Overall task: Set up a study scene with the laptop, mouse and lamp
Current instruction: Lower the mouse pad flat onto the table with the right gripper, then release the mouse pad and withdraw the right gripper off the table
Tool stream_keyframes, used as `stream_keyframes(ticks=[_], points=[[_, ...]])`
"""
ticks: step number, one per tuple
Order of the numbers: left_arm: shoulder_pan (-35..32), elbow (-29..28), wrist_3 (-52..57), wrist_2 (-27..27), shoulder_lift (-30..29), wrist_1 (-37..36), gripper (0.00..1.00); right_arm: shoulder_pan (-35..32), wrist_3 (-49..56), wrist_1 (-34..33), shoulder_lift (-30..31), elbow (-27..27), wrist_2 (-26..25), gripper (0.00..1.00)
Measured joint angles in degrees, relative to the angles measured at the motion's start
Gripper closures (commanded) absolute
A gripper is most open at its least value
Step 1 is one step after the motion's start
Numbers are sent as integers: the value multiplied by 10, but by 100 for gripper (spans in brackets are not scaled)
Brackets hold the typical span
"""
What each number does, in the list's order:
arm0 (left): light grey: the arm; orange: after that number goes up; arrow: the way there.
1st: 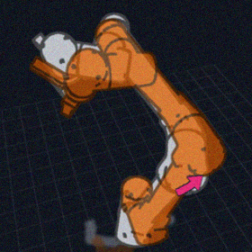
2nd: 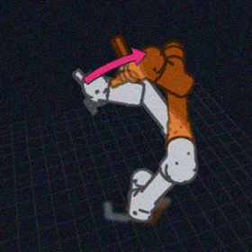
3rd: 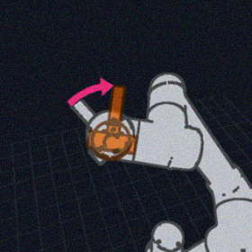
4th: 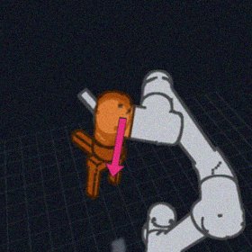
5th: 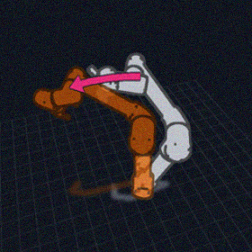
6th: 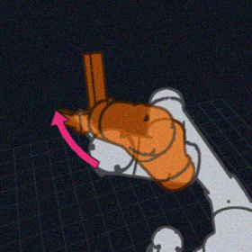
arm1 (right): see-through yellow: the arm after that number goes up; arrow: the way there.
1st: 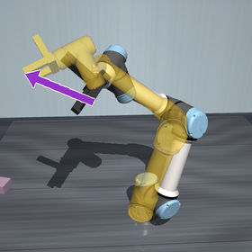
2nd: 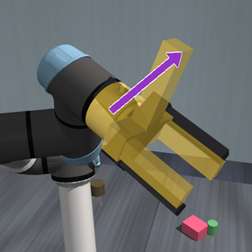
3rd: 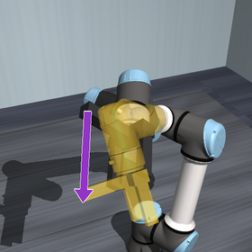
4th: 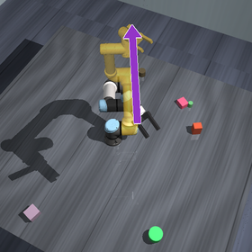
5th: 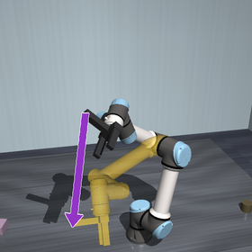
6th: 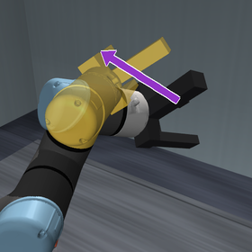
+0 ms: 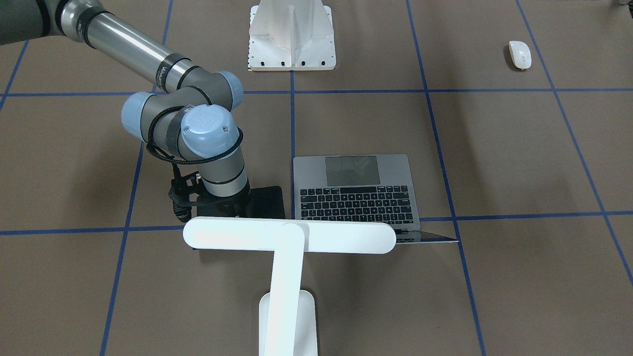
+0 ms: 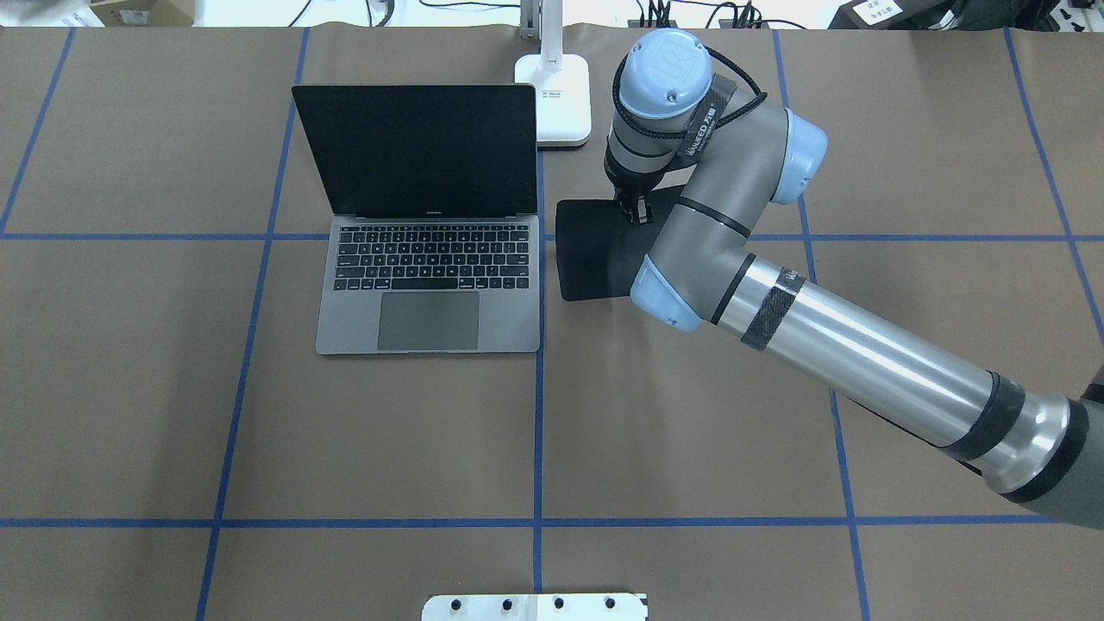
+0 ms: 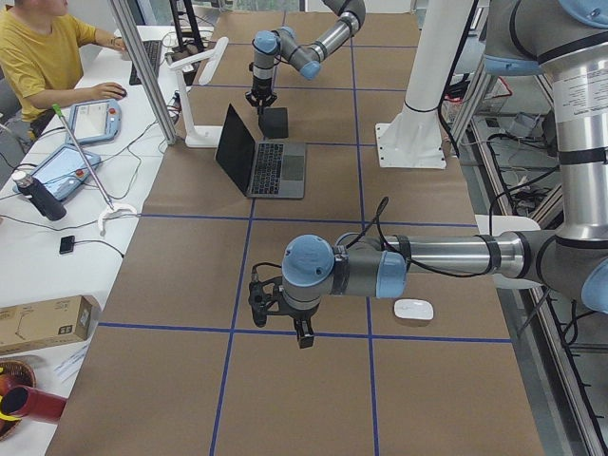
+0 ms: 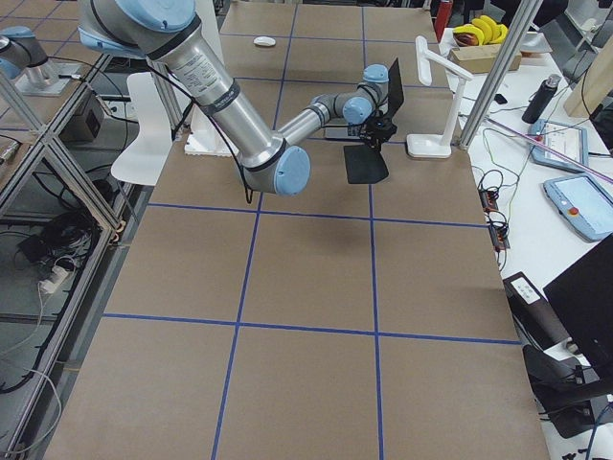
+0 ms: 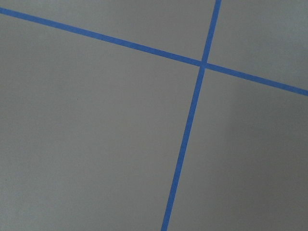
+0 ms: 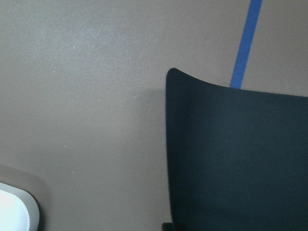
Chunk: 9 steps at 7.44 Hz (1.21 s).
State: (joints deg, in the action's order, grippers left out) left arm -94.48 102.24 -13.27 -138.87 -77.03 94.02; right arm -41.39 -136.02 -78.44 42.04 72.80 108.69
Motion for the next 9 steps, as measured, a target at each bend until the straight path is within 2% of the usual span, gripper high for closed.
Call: stream_keyframes(ticks=[2,4,7,9], points=[[0,4,0,2,-2,2,0,-3,41,0,1,9,3,0],[1,22,0,2,-5,5,0,-13,134,-1,34,48,8,0],[7,36,1,-2,-17,6,0,-63,343,-5,146,152,63,0],[9,50,4,-18,-13,27,0,-104,496,-6,218,201,102,0]])
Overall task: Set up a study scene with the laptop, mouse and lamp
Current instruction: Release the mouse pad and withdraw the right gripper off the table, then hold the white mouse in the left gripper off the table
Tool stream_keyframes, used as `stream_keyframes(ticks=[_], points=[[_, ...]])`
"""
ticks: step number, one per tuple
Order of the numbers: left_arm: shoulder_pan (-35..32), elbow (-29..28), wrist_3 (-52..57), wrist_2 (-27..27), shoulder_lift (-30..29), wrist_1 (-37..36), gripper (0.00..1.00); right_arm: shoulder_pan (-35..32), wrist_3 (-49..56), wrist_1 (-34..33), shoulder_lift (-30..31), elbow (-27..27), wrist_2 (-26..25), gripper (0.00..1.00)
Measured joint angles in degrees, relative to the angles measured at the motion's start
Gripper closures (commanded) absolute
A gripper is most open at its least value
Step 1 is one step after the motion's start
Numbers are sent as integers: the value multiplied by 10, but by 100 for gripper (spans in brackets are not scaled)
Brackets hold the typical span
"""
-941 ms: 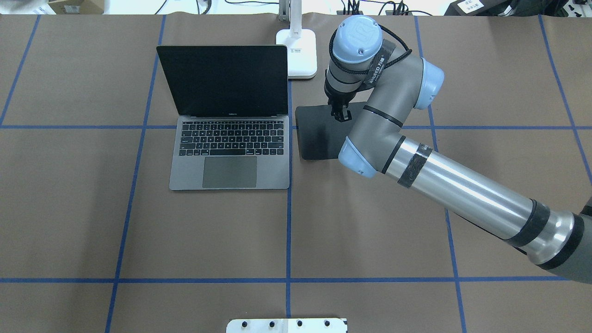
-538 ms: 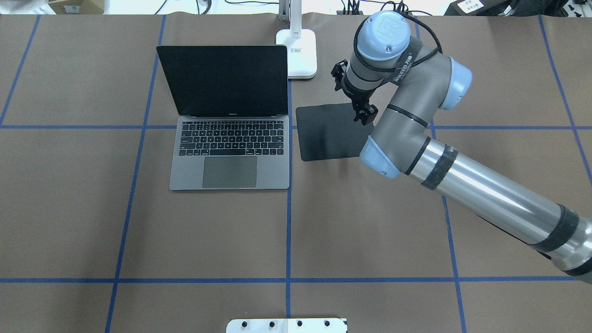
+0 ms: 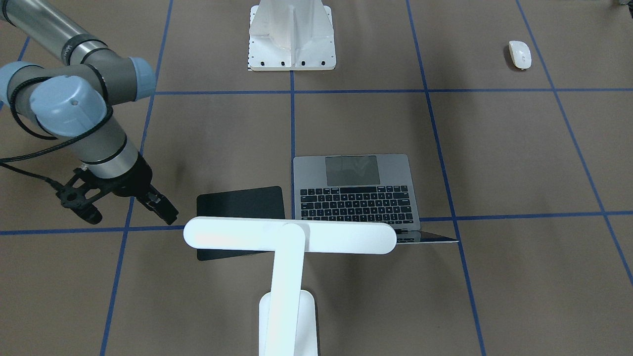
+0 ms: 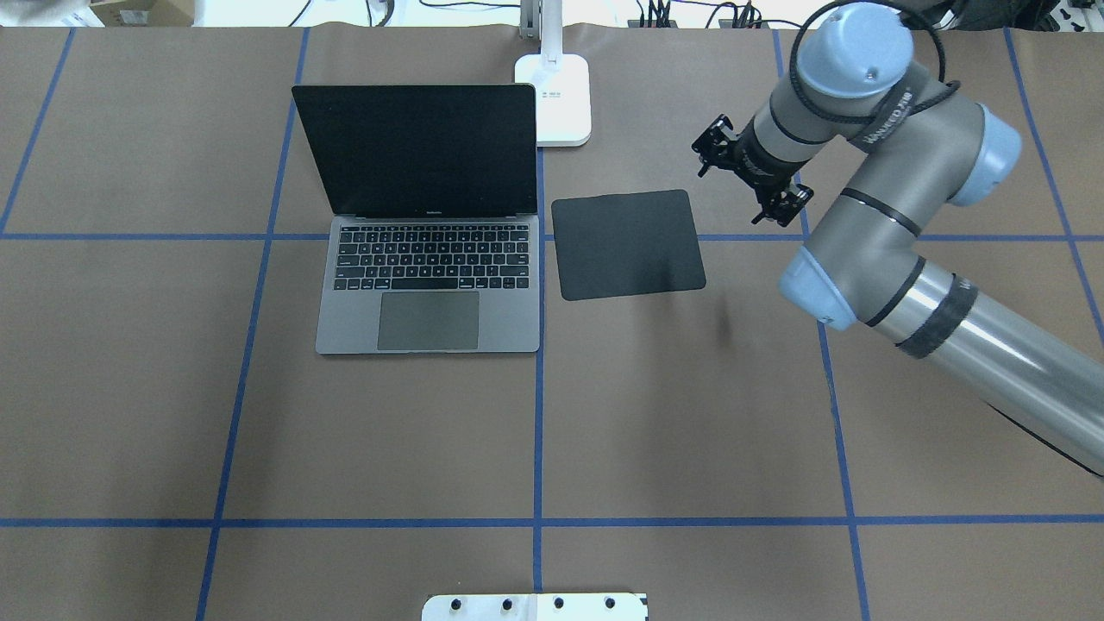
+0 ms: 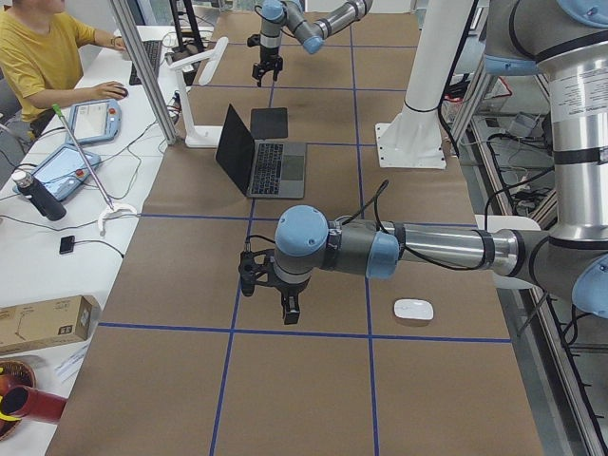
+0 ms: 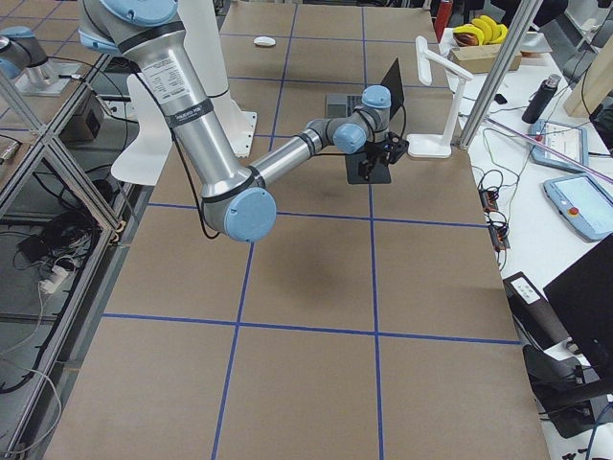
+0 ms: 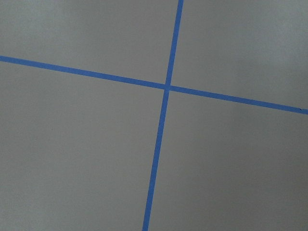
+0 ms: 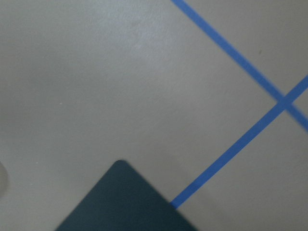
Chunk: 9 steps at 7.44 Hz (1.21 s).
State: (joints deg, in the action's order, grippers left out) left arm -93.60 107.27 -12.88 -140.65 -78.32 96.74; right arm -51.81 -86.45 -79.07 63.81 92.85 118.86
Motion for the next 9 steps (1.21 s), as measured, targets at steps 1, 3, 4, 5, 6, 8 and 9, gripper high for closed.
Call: stream_keyframes(ticks=[1,3,4,5,6,8,9], points=[[1,8,0,-16,10,34,0,-25,86,0,41,21,18,0],[6,14,-4,-109,36,97,0,-85,263,-1,121,44,50,0],[16,18,-5,-133,59,127,0,-114,346,0,155,46,62,0],[42,20,-13,-120,87,163,0,-143,415,0,185,47,75,0],[84,21,-39,-84,114,203,0,-168,466,1,212,48,87,0],[211,20,-148,13,184,317,0,-206,527,3,250,52,106,0],[270,20,-199,44,219,368,0,-215,538,4,261,54,109,0]])
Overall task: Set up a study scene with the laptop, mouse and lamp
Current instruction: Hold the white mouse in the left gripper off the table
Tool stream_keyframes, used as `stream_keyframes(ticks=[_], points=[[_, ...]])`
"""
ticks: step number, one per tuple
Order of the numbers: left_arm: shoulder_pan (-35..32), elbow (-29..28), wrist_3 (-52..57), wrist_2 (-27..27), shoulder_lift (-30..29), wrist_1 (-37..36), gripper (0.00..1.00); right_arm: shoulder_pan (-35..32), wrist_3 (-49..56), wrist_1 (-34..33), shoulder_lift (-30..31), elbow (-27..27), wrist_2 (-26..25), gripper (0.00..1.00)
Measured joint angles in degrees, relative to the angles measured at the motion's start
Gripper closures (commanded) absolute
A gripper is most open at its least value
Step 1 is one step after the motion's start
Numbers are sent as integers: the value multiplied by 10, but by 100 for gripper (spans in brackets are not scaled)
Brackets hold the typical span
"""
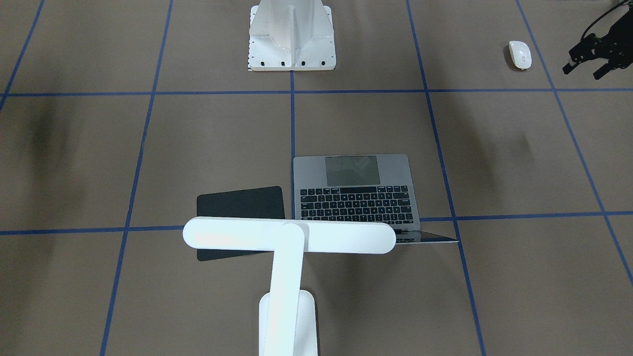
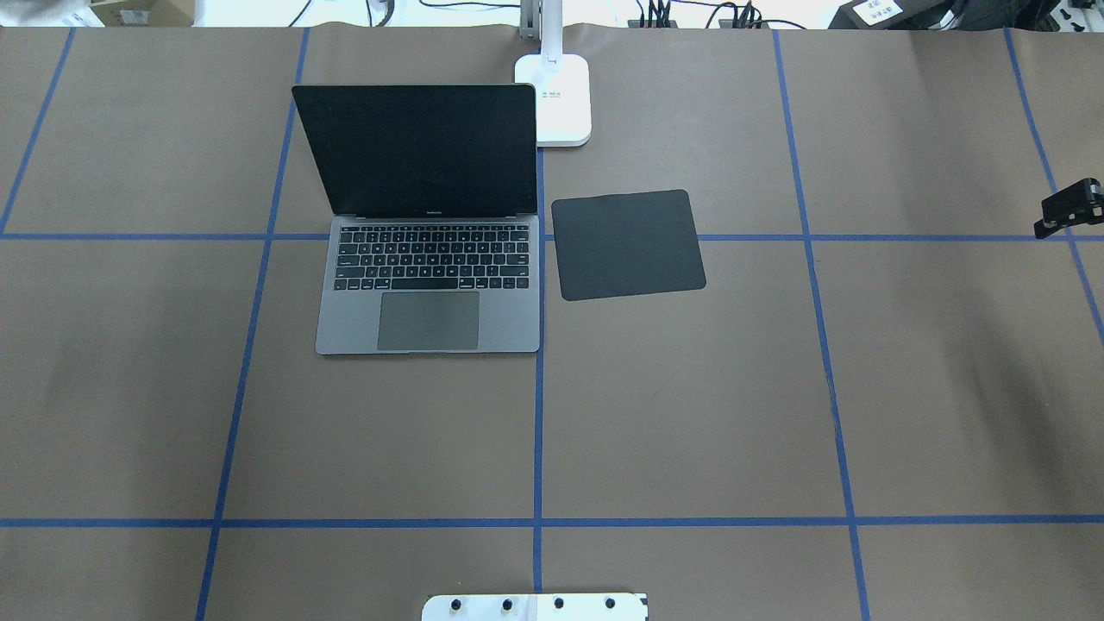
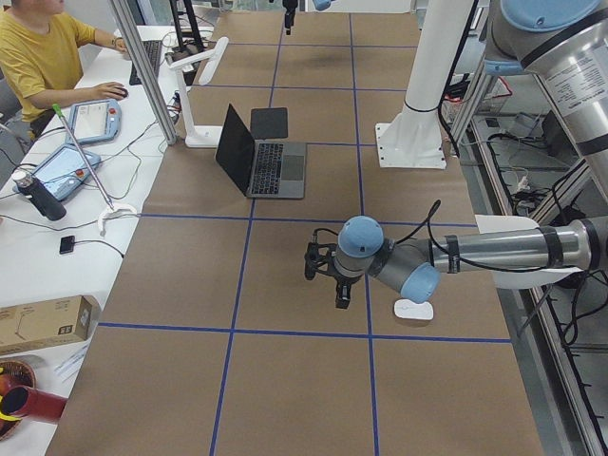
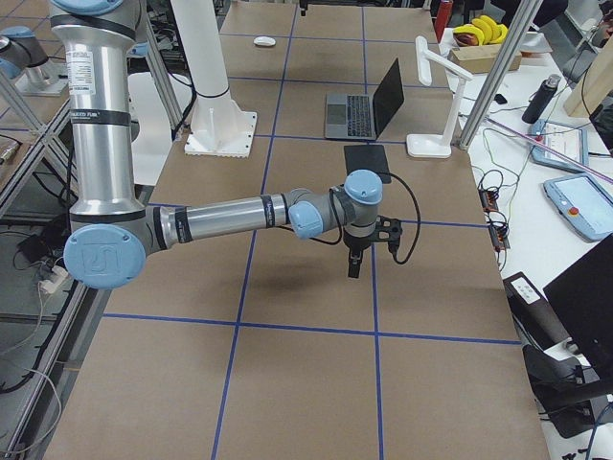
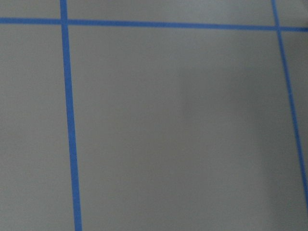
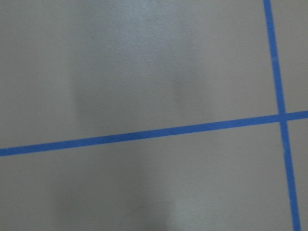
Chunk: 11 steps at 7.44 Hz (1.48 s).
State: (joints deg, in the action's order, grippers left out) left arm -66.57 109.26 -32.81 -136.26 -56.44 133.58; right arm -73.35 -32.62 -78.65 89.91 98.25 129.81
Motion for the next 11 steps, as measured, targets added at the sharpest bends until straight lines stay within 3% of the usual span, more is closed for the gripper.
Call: stream_keyframes(ticks=[2,4,8,11], points=[[121,-4,-93,54,49,76,0,-14,29,1,18,1,2,0],[209,-18,-138,82,74,107,0,-22,42,1,27,4,3,0],[337,-58,-231,104,79,165,0,-25,44,-1,32,9,3,0],[494,-92,-384,171,58,234,0,-25,44,-3,32,13,3,0]])
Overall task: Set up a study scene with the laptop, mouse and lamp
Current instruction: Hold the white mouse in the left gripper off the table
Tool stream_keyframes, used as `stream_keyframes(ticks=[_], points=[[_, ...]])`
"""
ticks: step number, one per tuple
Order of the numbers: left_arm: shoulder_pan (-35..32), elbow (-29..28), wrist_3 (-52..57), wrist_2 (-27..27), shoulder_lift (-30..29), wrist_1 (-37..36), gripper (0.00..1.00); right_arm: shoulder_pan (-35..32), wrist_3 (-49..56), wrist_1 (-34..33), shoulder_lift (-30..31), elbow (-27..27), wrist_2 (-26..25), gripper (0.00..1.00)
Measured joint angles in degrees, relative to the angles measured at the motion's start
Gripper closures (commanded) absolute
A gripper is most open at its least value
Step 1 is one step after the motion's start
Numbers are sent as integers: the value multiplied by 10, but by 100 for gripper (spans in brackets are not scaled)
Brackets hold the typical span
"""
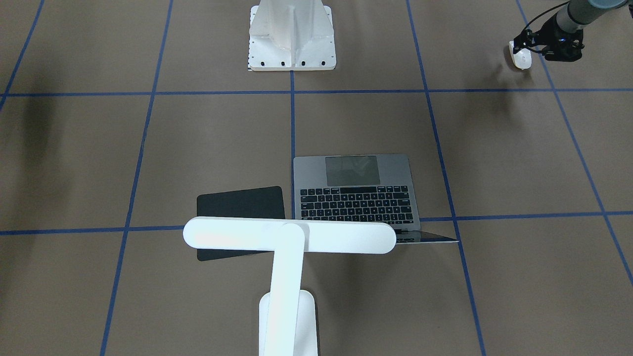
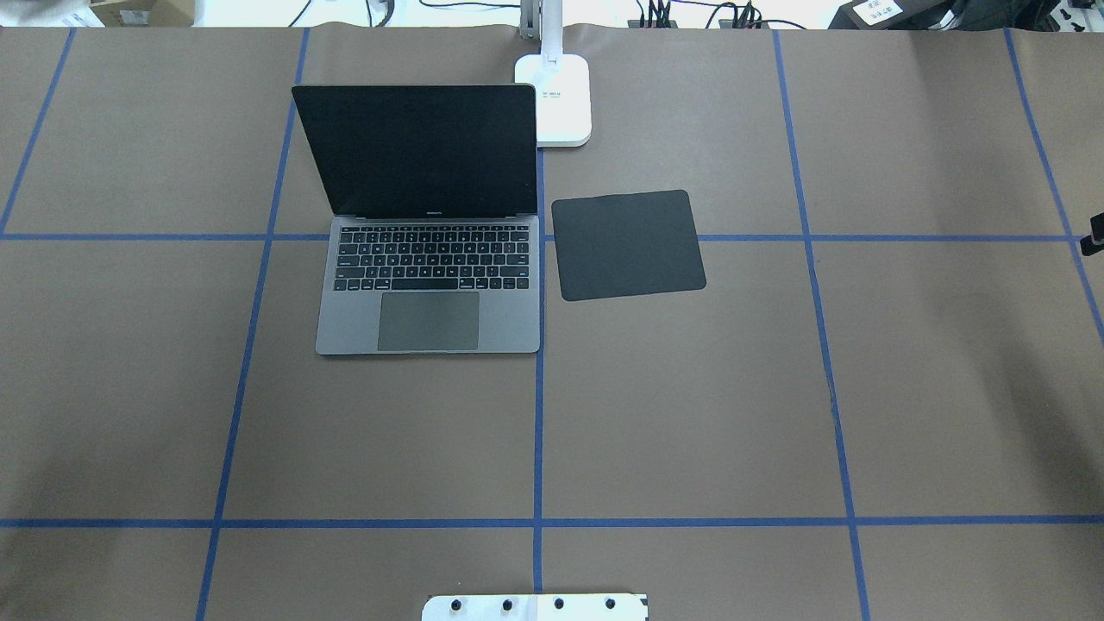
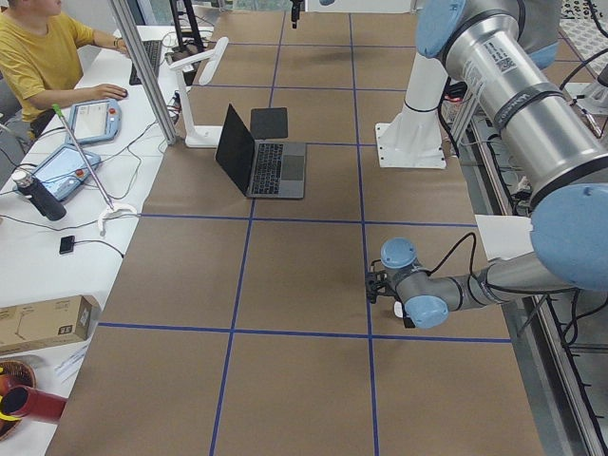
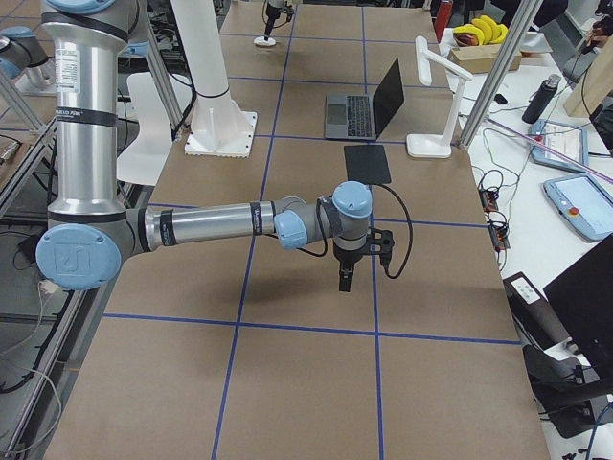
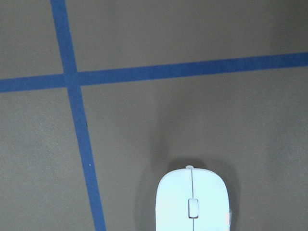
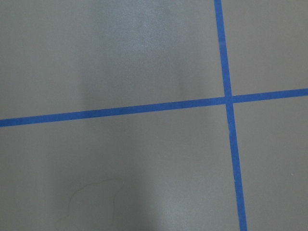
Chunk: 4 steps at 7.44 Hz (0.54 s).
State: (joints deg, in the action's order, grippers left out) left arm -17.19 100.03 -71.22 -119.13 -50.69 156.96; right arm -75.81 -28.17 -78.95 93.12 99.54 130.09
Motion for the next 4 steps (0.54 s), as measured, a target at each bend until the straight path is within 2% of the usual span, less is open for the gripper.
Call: stream_keyframes(ticks=[1,3,4], points=[[41,-4,-40,17,-8,18,0,0,0,0,-1,1,0,0],[71,-12,-63,27,-7,40,3,0,0,-1,-4,1,0,0],[75,-15,-64,28,-2,43,16,0,0,-1,-5,1,0,0]])
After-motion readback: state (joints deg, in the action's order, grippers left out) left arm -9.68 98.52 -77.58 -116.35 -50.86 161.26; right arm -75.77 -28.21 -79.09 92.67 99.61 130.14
